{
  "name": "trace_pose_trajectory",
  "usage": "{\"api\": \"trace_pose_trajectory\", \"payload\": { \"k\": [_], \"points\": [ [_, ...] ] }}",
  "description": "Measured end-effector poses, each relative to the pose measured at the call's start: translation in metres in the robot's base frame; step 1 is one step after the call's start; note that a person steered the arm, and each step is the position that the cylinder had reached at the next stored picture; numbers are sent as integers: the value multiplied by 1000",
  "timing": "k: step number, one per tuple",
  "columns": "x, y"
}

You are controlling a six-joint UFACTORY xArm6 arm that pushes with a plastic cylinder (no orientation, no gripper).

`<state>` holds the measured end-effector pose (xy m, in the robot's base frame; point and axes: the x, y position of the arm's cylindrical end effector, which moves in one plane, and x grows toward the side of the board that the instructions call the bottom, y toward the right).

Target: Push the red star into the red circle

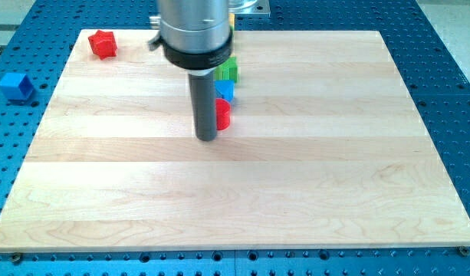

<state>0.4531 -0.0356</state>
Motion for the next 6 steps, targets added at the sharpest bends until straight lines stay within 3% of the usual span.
{"api": "trace_pose_trajectory", "payload": {
  "k": [1,2,3,4,5,6],
  "points": [
    [32,-76],
    [-12,-216],
    [-116,-259],
    [-205,-267],
    [-214,-221],
    [-186,-156]
  ]
}}
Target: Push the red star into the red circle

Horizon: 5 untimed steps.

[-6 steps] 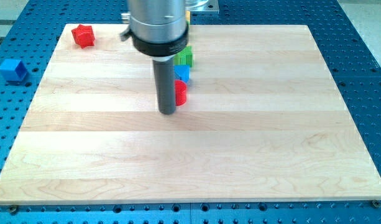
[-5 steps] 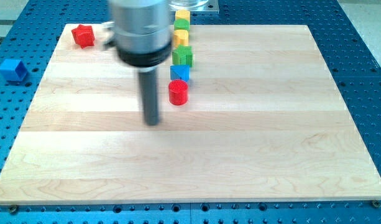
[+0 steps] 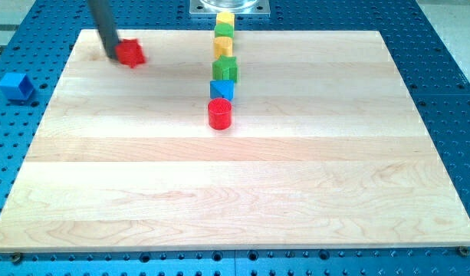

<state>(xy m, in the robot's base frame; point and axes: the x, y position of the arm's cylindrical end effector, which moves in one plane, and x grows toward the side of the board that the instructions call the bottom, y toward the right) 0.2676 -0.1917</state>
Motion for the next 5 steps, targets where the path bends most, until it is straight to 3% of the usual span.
{"api": "trace_pose_trajectory", "payload": {
  "k": [1,2,3,4,5],
  "points": [
    [-14,-15],
    [-3,20],
    [76,93],
    [83,81],
    [68,128]
  ]
}}
